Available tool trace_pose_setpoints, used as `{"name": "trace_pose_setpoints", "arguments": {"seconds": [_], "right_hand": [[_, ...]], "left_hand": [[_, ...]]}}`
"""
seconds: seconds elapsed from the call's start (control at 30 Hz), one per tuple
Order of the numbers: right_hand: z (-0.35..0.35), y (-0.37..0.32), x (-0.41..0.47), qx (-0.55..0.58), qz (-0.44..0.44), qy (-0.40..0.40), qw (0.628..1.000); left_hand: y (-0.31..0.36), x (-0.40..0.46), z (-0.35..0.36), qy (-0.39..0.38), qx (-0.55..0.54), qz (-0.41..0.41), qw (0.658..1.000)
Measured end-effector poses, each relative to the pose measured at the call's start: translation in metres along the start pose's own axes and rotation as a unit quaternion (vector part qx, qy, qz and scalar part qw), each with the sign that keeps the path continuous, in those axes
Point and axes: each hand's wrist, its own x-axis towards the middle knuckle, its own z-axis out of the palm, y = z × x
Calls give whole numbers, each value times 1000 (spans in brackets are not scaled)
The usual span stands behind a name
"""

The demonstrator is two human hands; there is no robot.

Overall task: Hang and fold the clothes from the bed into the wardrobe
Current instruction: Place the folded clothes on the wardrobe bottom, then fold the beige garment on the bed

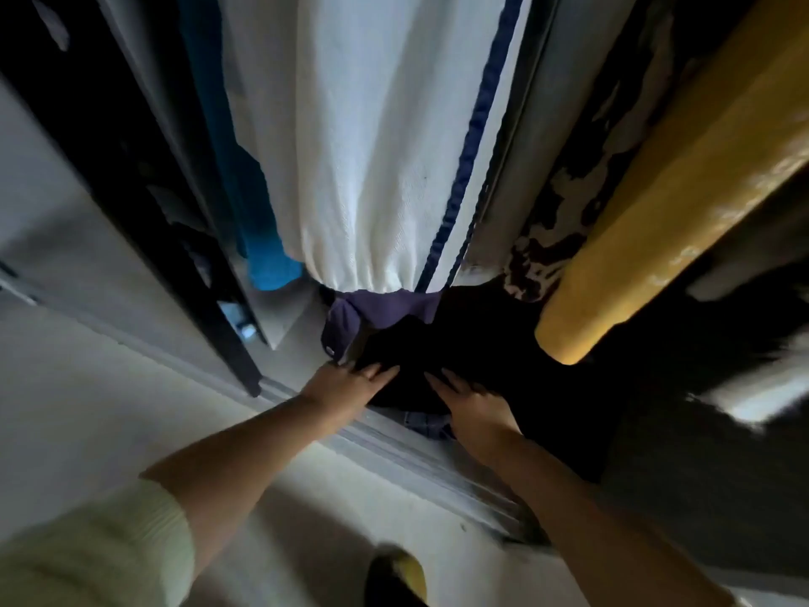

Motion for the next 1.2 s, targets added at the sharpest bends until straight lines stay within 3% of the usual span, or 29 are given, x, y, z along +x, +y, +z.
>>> {"name": "trace_pose_setpoints", "arguments": {"seconds": [0.1,0.17,0.3,0.4,0.5,0.53,0.73,0.93,1.1,1.2], "right_hand": [[15,38,61,-55,23,82,995],[35,65,100,-101,41,139,984],[121,90,166,-132,96,161,973],[200,80,195,-82,138,60,985],[237,82,218,-54,199,78,975],[239,88,225,-46,202,51,977],[210,90,199,25,168,-68,983],[157,63,130,4,133,-103,986],[103,41,71,8,144,-122,982],[70,20,24,32,149,-112,982]], "left_hand": [[-17,74,24,118,42,3,992],[-27,121,55,155,42,-23,987],[-25,184,143,75,-5,-90,993],[1,206,239,-65,-85,-91,990],[14,221,284,-32,-117,-144,982],[14,228,288,-25,-116,-148,982],[17,206,238,-142,-146,-116,972],[36,137,166,-148,-89,-78,982],[49,91,83,-113,-105,-40,987],[57,58,37,-164,-110,-34,980]]}}
